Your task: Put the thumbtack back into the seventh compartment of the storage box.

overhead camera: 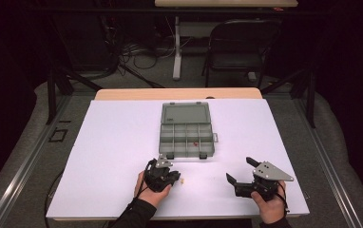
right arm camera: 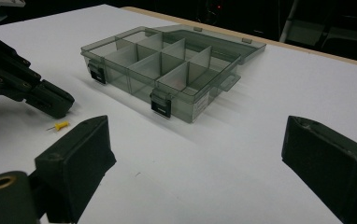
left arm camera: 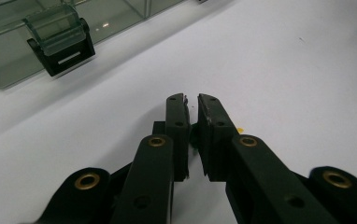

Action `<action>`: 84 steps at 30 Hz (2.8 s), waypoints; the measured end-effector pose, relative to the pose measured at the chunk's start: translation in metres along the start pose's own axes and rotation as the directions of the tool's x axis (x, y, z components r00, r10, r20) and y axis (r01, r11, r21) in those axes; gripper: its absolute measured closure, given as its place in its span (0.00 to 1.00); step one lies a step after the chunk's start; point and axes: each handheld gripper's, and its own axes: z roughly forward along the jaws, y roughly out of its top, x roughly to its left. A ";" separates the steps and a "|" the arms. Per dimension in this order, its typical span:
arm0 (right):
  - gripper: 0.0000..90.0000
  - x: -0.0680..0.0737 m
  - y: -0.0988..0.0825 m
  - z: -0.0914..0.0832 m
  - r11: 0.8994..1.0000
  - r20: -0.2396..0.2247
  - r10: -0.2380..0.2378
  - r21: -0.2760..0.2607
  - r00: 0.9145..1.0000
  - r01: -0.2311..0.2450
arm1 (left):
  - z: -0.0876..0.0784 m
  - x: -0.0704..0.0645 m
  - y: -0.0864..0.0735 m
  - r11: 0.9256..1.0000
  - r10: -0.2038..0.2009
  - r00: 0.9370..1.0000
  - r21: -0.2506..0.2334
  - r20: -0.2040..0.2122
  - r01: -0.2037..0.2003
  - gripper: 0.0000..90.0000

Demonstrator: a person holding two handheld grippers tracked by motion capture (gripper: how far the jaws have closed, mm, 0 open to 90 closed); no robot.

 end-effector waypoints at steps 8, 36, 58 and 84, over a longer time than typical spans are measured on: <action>0.09 0.000 0.000 0.000 1.000 0.002 -0.001 -0.001 1.000 0.001 | -0.002 0.001 0.002 1.000 0.000 1.000 -0.010 0.006 0.000 0.93; 0.09 -0.001 0.000 -0.001 1.000 0.003 -0.002 -0.007 1.000 0.002 | -0.030 0.007 0.075 0.992 0.035 0.999 -0.122 0.010 -0.034 0.93; 0.09 -0.001 0.000 -0.001 1.000 0.002 0.000 -0.007 1.000 0.000 | -0.007 0.012 0.117 0.994 0.041 0.999 -0.102 0.000 -0.041 0.93; 0.09 -0.001 0.000 0.000 1.000 -0.002 -0.001 -0.004 1.000 0.001 | 0.035 0.022 0.117 0.999 0.026 0.999 -0.027 -0.025 -0.026 0.92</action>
